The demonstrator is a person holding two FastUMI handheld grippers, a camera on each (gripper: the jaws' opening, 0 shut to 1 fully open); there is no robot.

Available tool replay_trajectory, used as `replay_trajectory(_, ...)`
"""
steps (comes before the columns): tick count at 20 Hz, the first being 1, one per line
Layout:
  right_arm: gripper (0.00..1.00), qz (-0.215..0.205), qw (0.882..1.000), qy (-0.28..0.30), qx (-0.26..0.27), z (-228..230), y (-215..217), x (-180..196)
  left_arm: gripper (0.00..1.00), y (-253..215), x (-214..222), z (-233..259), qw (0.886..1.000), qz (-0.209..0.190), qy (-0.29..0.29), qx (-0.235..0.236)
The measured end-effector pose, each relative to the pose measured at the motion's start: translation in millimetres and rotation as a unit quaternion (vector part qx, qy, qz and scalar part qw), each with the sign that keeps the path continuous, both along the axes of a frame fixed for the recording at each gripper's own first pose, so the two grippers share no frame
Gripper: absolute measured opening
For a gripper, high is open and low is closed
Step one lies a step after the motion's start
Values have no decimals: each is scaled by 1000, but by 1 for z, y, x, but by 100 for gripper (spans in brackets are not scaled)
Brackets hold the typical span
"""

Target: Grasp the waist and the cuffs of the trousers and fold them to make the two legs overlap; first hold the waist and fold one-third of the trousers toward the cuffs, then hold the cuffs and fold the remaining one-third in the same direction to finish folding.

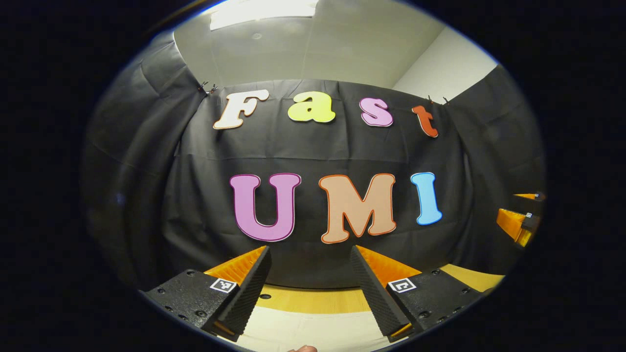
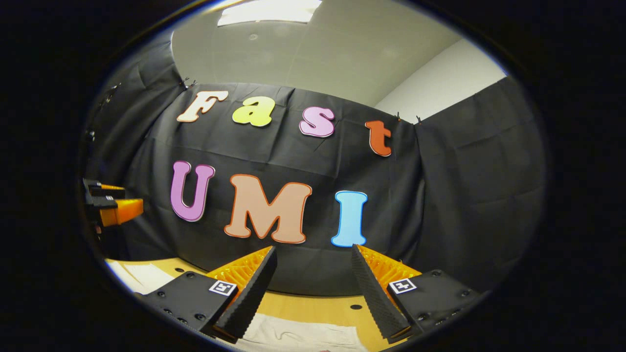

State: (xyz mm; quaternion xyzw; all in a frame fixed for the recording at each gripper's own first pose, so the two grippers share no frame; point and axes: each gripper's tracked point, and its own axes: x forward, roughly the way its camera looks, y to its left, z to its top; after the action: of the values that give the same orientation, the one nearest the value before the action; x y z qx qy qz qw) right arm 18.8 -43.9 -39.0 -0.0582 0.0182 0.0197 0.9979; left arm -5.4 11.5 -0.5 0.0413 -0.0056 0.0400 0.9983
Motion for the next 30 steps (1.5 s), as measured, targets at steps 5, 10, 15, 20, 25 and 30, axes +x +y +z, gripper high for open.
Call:
replay_trajectory(5,98,19,994,21,-106,-33,-29,-14,96,-8,-1,-4,1000,0,9,7)
replay_trajectory(10,97,30,983,70,-168,-73,-61,-32,95,-12,-3,-5,1000,6,12,13)
replay_trajectory(15,98,47,967,120,-222,-119,-86,-52,95,-12,-5,-11,1000,15,19,13)
replay_trajectory(20,99,81,942,176,-273,-178,-103,-77,96,-9,-6,-14,999,21,23,22)
replay_trajectory(25,98,122,910,233,-320,-233,-111,-110,95,-3,-10,-24,999,30,32,23)
replay_trajectory(30,100,181,866,263,-385,-280,-110,-144,95,1,-11,-32,998,36,41,27)
